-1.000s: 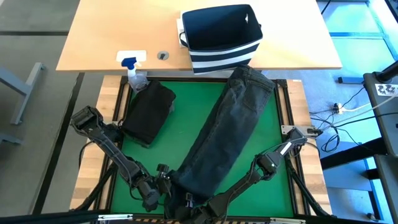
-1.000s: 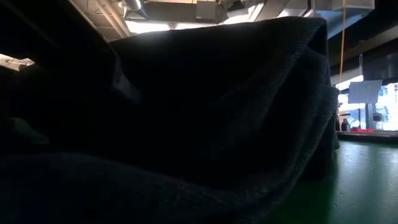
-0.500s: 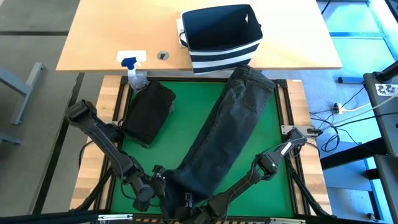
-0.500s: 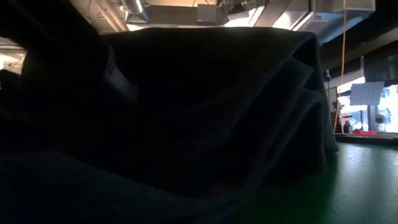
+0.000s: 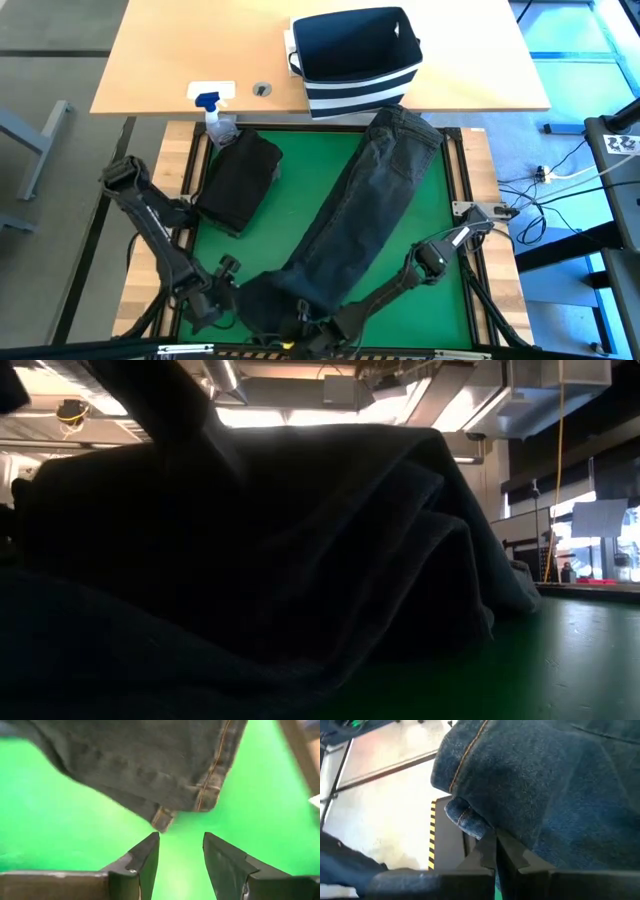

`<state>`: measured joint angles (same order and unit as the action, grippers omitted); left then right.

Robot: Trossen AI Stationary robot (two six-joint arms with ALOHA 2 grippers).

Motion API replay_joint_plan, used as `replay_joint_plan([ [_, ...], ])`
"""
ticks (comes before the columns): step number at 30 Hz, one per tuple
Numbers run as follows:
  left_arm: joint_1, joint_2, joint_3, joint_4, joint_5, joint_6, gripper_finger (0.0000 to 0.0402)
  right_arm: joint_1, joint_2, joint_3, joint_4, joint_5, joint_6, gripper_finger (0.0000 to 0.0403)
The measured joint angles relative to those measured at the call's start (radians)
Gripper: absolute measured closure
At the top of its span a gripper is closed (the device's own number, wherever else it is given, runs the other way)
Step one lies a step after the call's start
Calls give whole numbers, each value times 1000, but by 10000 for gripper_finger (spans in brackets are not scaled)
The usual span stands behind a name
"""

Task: Fold Laundry from Bin
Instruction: Fold the blue pants

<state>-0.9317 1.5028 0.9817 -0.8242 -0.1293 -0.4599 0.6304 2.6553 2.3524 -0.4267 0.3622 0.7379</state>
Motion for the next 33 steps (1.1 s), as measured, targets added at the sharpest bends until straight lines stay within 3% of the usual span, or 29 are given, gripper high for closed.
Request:
replay_joint_plan([
  [7,-100,8,0,35,-242,18,251,1,0,0,4,21,74,402],
  [18,-138,130,0,194,-207,128,251,3,0,1,5,49,155,402],
  [33,-93,304,5,101,-327,164,251,4,0,2,9,52,181,403],
])
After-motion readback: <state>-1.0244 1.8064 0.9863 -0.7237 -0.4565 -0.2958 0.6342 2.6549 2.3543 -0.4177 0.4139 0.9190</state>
